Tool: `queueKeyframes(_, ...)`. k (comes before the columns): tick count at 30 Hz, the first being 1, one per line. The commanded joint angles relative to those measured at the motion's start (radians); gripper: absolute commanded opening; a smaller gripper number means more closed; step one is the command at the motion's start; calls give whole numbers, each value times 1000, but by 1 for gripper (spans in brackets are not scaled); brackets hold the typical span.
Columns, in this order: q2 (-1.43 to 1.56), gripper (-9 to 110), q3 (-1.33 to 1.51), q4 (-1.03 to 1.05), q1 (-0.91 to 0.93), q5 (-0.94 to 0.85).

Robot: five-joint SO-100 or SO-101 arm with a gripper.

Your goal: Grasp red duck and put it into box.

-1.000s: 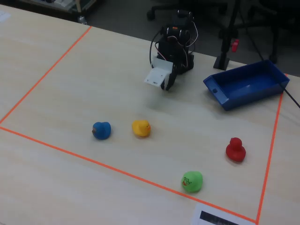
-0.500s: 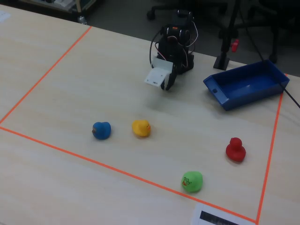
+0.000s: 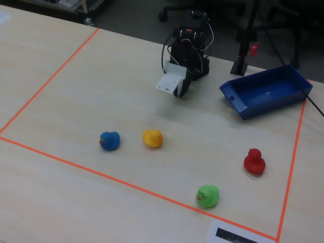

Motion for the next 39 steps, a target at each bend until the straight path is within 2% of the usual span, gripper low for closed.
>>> queueKeyframes(1,-3,3,-5,20,0,12)
queueKeyframes(20,-3,0,-5,20,-20,12)
queueKeyframes(24,-3,0,-5,20,6,-86)
queueKeyframes(26,-52,3,-25,-69,29,-112)
queueKeyframes(29,-318,12,-176,-236,58,-100)
queueKeyframes(32,-541,19,-394,-304,15,-37)
queueKeyframes(39,-1015,26,-999,-195,-215,178)
